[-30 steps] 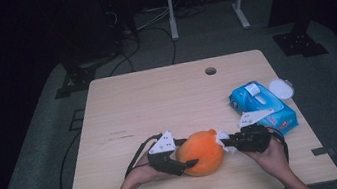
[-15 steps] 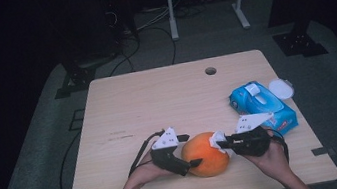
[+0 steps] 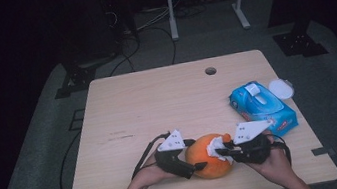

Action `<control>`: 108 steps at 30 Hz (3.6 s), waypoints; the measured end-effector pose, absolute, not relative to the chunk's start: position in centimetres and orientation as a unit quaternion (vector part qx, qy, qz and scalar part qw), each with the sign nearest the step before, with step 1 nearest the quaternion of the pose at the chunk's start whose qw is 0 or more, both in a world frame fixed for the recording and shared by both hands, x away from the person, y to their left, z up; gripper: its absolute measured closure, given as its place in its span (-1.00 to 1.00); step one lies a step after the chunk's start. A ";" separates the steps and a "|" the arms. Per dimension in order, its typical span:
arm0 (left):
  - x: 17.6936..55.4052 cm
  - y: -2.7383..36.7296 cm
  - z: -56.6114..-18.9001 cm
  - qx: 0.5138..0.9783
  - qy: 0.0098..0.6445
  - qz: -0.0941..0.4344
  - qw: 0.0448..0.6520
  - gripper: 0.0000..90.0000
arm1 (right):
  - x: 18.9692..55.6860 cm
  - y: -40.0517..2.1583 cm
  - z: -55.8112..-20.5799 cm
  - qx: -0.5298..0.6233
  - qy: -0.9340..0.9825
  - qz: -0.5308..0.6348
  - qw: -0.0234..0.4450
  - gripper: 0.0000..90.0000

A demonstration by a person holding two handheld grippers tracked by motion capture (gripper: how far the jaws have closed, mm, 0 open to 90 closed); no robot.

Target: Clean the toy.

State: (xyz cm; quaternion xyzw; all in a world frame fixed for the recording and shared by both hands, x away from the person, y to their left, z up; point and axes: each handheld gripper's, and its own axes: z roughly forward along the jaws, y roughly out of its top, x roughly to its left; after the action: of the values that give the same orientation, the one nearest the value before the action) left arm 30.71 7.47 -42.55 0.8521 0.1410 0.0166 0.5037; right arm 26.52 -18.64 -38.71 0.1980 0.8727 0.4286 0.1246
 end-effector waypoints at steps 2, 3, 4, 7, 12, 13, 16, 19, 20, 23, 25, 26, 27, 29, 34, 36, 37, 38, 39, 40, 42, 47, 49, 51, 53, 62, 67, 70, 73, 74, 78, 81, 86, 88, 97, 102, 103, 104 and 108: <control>31.2 7.3 -43.0 0.851 0.160 -0.005 0.501 -0.75 | 26.6 -19.2 -38.8 0.197 0.873 0.431 0.115 0.78; 31.2 7.2 -43.2 0.848 0.162 -0.007 0.505 -0.74 | 26.7 -19.4 -38.9 0.198 0.873 0.432 0.111 0.78; 31.1 7.1 -43.3 0.848 0.162 -0.001 0.505 -0.66 | 26.8 -19.4 -38.8 0.200 0.874 0.429 0.113 0.78; 30.6 6.8 -42.7 0.853 0.158 0.018 0.497 -0.47 | 26.7 -18.9 -38.5 0.203 0.874 0.424 0.126 0.78; 29.4 5.6 -41.7 0.867 0.134 0.051 0.477 -0.44 | 26.2 -16.9 -37.6 0.178 0.875 0.430 0.134 0.78; 29.2 5.4 -41.7 0.869 0.127 0.055 0.475 -0.44 | 26.0 -16.4 -37.4 0.170 0.878 0.427 0.138 0.78; 29.6 5.8 -42.1 0.860 0.124 0.038 0.493 -0.58 | 25.8 -16.2 -37.2 0.158 0.883 0.417 0.145 0.78; 30.7 6.3 -43.1 0.851 0.157 0.001 0.501 -0.80 | 26.0 -16.9 -37.6 0.170 0.881 0.423 0.126 0.78; 30.8 6.2 -43.4 0.847 0.164 -0.013 0.505 -0.80 | 26.1 -17.1 -37.6 0.171 0.880 0.425 0.123 0.78; 30.8 6.2 -43.5 0.845 0.169 -0.018 0.507 -0.62 | 26.2 -17.3 -37.4 0.174 0.883 0.416 0.127 0.78; 30.4 6.0 -43.0 0.848 0.167 0.000 0.502 -0.45 | 26.2 -17.3 -37.3 0.176 0.884 0.411 0.135 0.78; 30.2 5.7 -42.6 0.850 0.163 0.012 0.501 -0.42 | 26.2 -17.2 -37.2 0.178 0.885 0.408 0.136 0.78; 29.8 5.4 -42.3 0.852 0.160 0.025 0.498 -0.39 | 26.1 -17.1 -37.1 0.179 0.884 0.408 0.139 0.78; 29.1 4.8 -41.7 0.857 0.144 0.052 0.493 -0.37 | 25.9 -16.7 -36.7 0.175 0.883 0.410 0.145 0.78; 27.5 3.4 -41.2 0.869 0.103 0.092 0.475 -0.40 | 25.3 -15.5 -36.3 0.152 0.889 0.405 0.150 0.78; 27.9 3.8 -41.5 0.864 0.103 0.074 0.488 -0.50 | 25.3 -15.8 -36.2 0.150 0.891 0.403 0.146 0.78; 28.2 4.0 -41.7 0.860 0.106 0.062 0.495 -0.56 | 25.3 -16.1 -36.2 0.155 0.890 0.406 0.138 0.78; 28.5 4.2 -41.9 0.857 0.113 0.050 0.501 -0.62 | 25.4 -16.4 -36.2 0.157 0.890 0.407 0.133 0.78; 28.8 4.3 -42.1 0.857 0.124 0.037 0.500 -0.68 | 25.4 -16.6 -36.3 0.161 0.890 0.407 0.128 0.78; 29.1 4.4 -42.4 0.855 0.133 0.024 0.500 -0.69 | 25.5 -16.9 -36.3 0.162 0.890 0.407 0.128 0.78; 29.1 4.3 -42.7 0.855 0.137 0.022 0.500 -0.65 | 25.6 -17.1 -36.2 0.164 0.891 0.404 0.127 0.78; 28.3 3.7 -42.1 0.863 0.121 0.051 0.488 -0.44 | 25.5 -16.8 -36.2 0.166 0.893 0.398 0.133 0.78; 28.1 3.7 -42.1 0.869 0.108 0.057 0.480 -0.44 | 25.2 -16.1 -36.4 0.157 0.896 0.394 0.131 0.78; 28.3 4.0 -42.2 0.869 0.110 0.055 0.480 -0.42 | 25.0 -15.6 -36.4 0.145 0.900 0.385 0.141 0.78; 28.6 4.4 -42.4 0.868 0.114 0.050 0.480 -0.40 | 25.2 -15.9 -36.2 0.148 0.898 0.388 0.143 0.78; 30.2 5.6 -43.3 0.850 0.160 -0.008 0.502 -0.75 | 26.7 -20.4 -37.1 0.218 0.882 0.397 0.128 0.78; 29.9 4.8 -43.6 0.861 0.149 0.013 0.486 -0.66 | 26.5 -18.8 -37.4 0.200 0.890 0.392 0.120 0.78; 29.7 5.3 -43.1 0.855 0.137 0.032 0.499 -0.28 | 26.5 -18.5 -37.1 0.199 0.887 0.399 0.120 0.78; 29.4 5.5 -42.1 0.845 0.113 0.085 0.515 -0.14 | 26.3 -18.5 -36.2 0.197 0.880 0.410 0.134 0.78; 29.3 5.6 -41.6 0.842 0.103 0.104 0.519 -0.13 | 26.3 -18.5 -35.9 0.195 0.877 0.416 0.140 0.78; 29.1 6.2 -41.0 0.837 0.066 0.175 0.514 -0.14 | 26.4 -18.4 -35.2 0.196 0.863 0.440 0.155 0.78; 29.8 6.4 -42.3 0.848 0.081 0.132 0.506 -0.31 | 26.9 -17.9 -36.1 0.200 0.872 0.420 0.153 0.78; 31.2 7.4 -42.8 0.833 0.132 0.069 0.533 -0.68 | 27.4 -18.0 -38.1 0.203 0.882 0.407 0.119 0.78; 31.2 7.2 -43.0 0.835 0.138 0.059 0.529 -0.62 | 27.4 -18.0 -37.9 0.202 0.885 0.402 0.124 0.78; 28.8 5.5 -42.1 0.857 0.071 0.110 0.499 -0.34 | 26.0 -15.9 -36.7 0.170 0.884 0.405 0.158 0.78; 28.9 6.0 -42.4 0.855 0.067 0.104 0.503 -0.35 | 26.2 -16.4 -36.4 0.172 0.886 0.392 0.177 0.78; 29.1 6.2 -42.4 0.853 0.073 0.095 0.508 -0.37 | 26.3 -16.9 -36.4 0.179 0.887 0.386 0.179 0.78; 29.3 6.4 -42.5 0.848 0.082 0.082 0.517 -0.42 | 26.5 -17.4 -36.6 0.186 0.887 0.388 0.170 0.78; 30.1 6.2 -42.5 0.837 0.121 0.054 0.531 -0.60 | 26.7 -18.1 -36.9 0.198 0.885 0.391 0.154 0.78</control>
State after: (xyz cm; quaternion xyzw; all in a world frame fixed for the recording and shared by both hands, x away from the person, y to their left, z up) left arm 30.12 6.23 -42.47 0.8369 0.1207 0.0535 0.5313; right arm 26.72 -18.05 -36.91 0.1983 0.8854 0.3910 0.1544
